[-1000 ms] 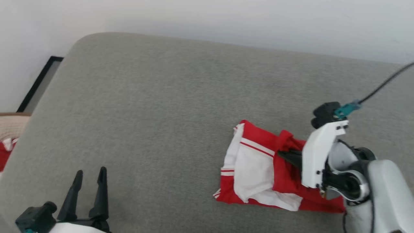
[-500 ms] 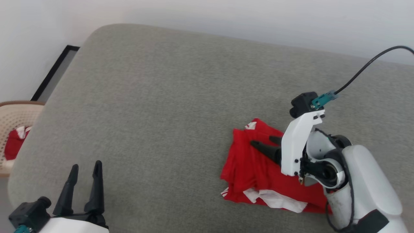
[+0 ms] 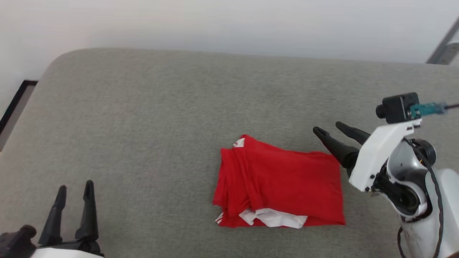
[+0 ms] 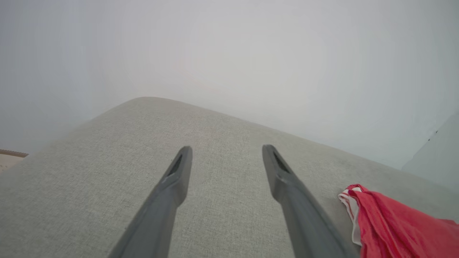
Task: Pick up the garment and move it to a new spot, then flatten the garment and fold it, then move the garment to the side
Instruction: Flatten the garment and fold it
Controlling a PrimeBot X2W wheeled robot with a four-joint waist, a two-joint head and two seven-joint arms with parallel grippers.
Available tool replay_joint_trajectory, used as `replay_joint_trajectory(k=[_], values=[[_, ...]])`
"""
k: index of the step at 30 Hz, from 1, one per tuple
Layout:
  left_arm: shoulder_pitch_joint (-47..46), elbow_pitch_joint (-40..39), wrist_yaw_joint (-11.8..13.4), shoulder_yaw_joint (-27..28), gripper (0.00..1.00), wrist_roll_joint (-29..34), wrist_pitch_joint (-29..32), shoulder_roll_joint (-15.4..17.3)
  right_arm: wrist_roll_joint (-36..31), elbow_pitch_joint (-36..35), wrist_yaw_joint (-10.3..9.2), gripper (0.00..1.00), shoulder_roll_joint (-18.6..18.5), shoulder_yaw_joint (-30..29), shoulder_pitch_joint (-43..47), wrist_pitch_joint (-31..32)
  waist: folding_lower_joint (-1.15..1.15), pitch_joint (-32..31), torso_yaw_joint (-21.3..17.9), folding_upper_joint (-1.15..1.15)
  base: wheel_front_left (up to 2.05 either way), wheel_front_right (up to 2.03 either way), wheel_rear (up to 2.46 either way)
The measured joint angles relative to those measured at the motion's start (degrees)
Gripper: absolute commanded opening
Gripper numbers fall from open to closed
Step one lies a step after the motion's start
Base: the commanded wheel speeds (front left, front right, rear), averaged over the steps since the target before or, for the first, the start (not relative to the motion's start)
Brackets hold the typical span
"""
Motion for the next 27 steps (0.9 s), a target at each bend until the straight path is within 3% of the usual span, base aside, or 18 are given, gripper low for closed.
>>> replay_joint_trajectory(k=[4, 11, 27], values=[[1.3, -0.6, 0.0, 1.4, 1.00, 0.8, 0.0, 0.0, -0.7, -3.3, 0.01, 1.00, -2.0, 0.9, 2.6, -6.9, 0.00, -1.1, -2.7, 0.00, 0.00, 0.00, 0.00], [2.7, -1.7, 0.0, 2.2, 1.00, 2.7, 0.0, -0.1, -2.2, -2.6, 0.01, 1.00, -3.1, 0.1, 7.7, -16.1, 0.00, -3.4, -5.6, 0.00, 0.00, 0.00, 0.00], [7.1, -2.6, 0.0, 3.9, 1.00, 7.9, 0.0, -0.3, -7.3, 4.9, 0.01, 1.00, -4.7, -1.2, 17.7, -39.7, 0.00, -8.1, -8.7, 0.00, 0.00, 0.00, 0.00]])
